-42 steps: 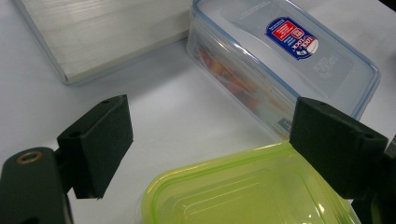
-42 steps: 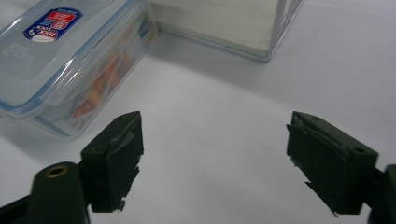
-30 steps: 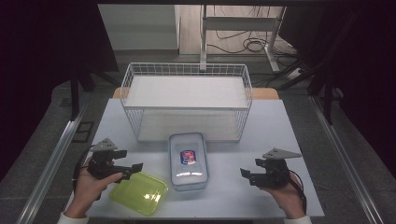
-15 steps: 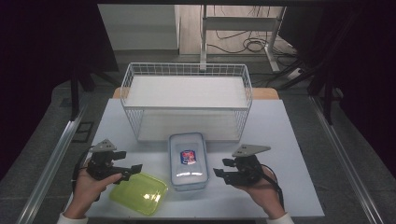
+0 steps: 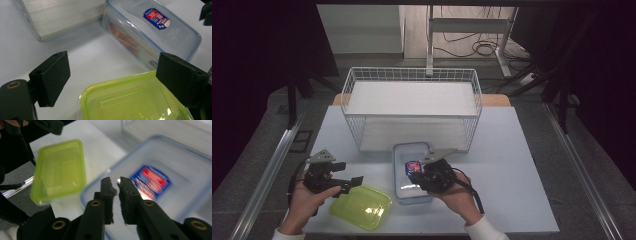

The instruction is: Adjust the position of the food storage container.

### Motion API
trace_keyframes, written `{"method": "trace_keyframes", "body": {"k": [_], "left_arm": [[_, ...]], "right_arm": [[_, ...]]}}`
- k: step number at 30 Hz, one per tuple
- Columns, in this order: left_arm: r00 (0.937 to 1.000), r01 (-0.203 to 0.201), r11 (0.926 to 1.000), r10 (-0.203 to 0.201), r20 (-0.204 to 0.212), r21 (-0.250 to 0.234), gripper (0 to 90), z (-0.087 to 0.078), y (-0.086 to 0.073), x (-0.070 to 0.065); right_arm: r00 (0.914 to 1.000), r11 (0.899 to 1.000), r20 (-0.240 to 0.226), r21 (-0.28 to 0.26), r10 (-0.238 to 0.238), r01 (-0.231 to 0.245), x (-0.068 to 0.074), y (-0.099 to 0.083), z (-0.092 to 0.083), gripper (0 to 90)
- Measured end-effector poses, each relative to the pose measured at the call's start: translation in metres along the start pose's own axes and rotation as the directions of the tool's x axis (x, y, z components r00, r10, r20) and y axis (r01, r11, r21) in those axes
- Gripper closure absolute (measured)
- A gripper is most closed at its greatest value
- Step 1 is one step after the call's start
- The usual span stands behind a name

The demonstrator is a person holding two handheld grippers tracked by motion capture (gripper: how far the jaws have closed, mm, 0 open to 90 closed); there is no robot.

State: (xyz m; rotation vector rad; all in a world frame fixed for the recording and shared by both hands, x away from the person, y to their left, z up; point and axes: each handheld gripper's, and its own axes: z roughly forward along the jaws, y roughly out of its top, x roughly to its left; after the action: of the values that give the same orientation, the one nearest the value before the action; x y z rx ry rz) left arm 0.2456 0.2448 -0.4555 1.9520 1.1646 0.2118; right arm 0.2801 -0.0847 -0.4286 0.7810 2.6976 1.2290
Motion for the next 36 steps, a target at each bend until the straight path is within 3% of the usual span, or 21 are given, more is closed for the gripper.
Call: {"method": "trace_keyframes", "body": {"k": [6, 14, 21, 28, 36], "left_arm": [[1.0000, 0.003, 1.0000, -0.003, 0.001, -0.004, 12.2, -0.001, -0.001, 0.002], [1.0000, 0.002, 1.0000, -0.002, -0.003, -0.006, 12.3, -0.005, -0.002, 0.004], [0.9999, 0.007, 1.0000, -0.007, -0.008, 0.007, 12.3, -0.002, -0.004, 0.006], [0.9999, 0.003, 1.0000, -0.003, -0.010, 0.006, 12.3, -0.002, -0.003, 0.005], [0.9998, 0.007, 1.0000, -0.007, -0.017, 0.003, 12.2, -0.004, -0.004, 0.008]], "right_arm": [[0.9978, 0.994, -0.035, 0.088, -0.057, 0.060, 0.017, 0.027, 0.035, 88.6], [0.9945, 0.978, -0.013, 0.183, -0.103, 0.104, 0.028, 0.047, 0.083, 88.7], [0.9953, 0.970, 0.022, 0.226, -0.094, 0.087, 0.022, 0.042, 0.094, 88.8], [0.9952, 0.957, 0.004, 0.275, -0.098, 0.093, 0.026, 0.031, 0.099, 88.9], [0.9930, 0.952, 0.007, 0.285, -0.118, 0.111, 0.032, 0.023, 0.088, 89.0]]}}
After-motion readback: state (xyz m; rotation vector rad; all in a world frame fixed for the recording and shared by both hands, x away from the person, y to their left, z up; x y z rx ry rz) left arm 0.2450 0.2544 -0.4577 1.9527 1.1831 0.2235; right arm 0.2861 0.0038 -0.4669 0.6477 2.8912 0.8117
